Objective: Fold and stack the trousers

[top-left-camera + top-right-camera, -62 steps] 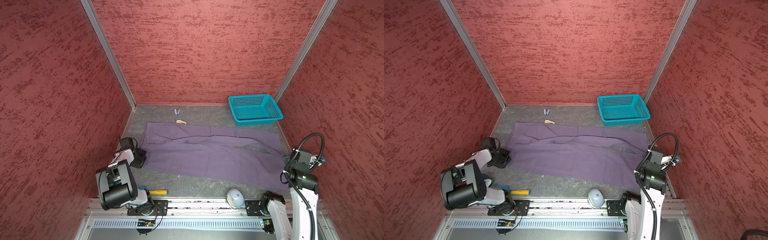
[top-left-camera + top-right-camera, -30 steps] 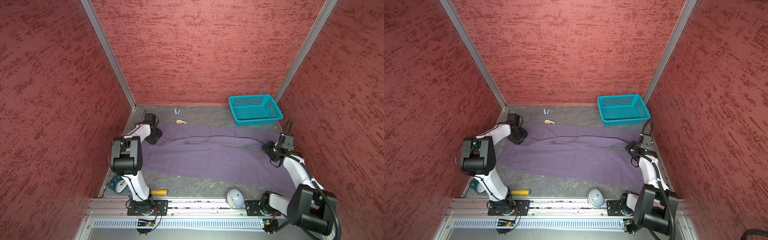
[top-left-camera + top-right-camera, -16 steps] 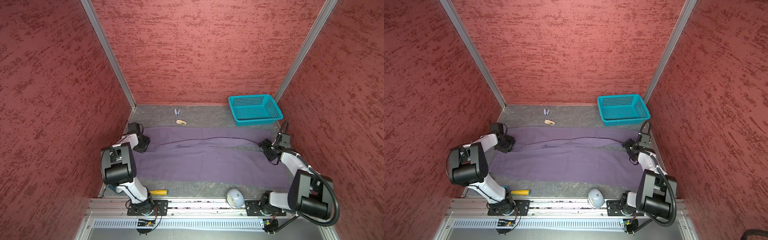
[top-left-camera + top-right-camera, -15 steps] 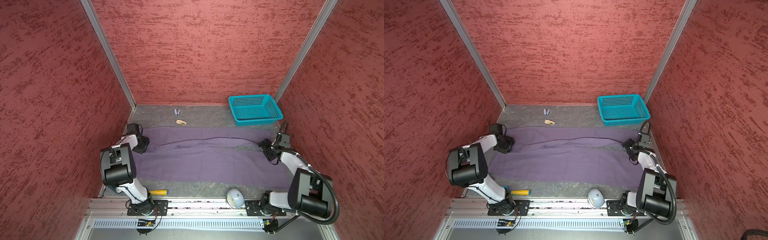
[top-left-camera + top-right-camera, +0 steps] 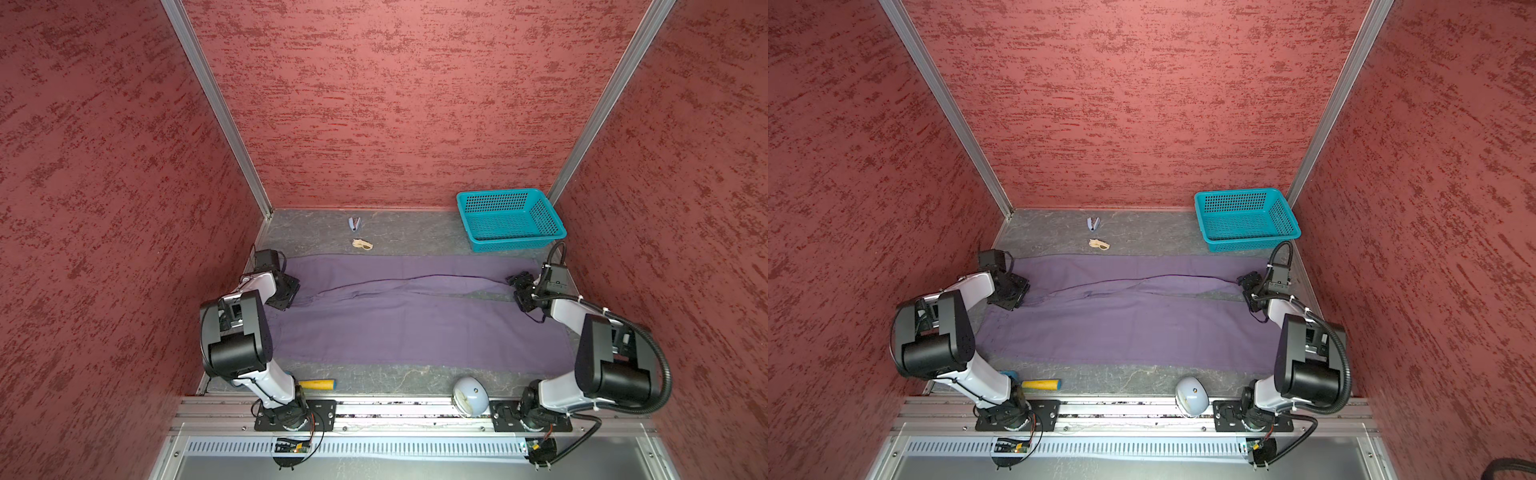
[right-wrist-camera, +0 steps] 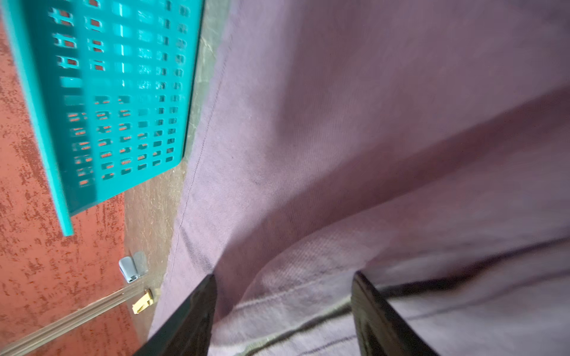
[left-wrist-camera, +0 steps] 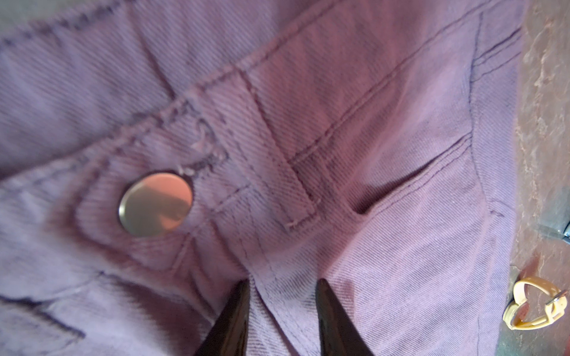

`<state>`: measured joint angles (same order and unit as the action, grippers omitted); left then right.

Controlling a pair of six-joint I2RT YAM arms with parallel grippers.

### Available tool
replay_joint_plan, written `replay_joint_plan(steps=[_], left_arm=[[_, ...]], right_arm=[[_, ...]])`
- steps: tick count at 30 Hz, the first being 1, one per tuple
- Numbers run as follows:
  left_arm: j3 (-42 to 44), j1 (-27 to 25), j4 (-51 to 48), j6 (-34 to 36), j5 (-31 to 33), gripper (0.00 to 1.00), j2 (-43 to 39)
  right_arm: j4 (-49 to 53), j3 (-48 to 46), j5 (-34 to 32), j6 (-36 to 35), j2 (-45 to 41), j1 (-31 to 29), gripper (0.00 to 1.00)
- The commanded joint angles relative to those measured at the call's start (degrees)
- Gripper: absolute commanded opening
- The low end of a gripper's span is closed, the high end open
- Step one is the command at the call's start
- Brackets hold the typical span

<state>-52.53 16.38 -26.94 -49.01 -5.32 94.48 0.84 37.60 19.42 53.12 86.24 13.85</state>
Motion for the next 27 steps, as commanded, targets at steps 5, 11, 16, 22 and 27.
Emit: replay_joint_plan(steps=[5,11,16,22,27], left_arm=[[1.64,0.63,-3.52,1.62,0.29,0.38,0.8],[2.52,2.24,-3.31,2.34,0.05,0.37,0.28],[4.74,4.26,-2.37,2.62,-0.34,0.37,-0.69],[5.17,5.77,-2.28,2.84,-0.9,0.38,-0.74],[4.72,5.68,-3.12,2.94,-1.17,0.38,-1.96]], right_arm=[[-0.58,3.34,-4.85,-0.04,2.63,0.25,0.0],[10.37,12.42,-12.18,-9.87,0.06,1.9,0.0],[13.84,11.26,-18.14,-14.19,-4.22,2.94,0.0],[13.91,4.67,-17.24,-14.89,-4.77,3.96,0.7],[13.88,3.22,-16.89,-15.32,-5.97,5.18,0.74]])
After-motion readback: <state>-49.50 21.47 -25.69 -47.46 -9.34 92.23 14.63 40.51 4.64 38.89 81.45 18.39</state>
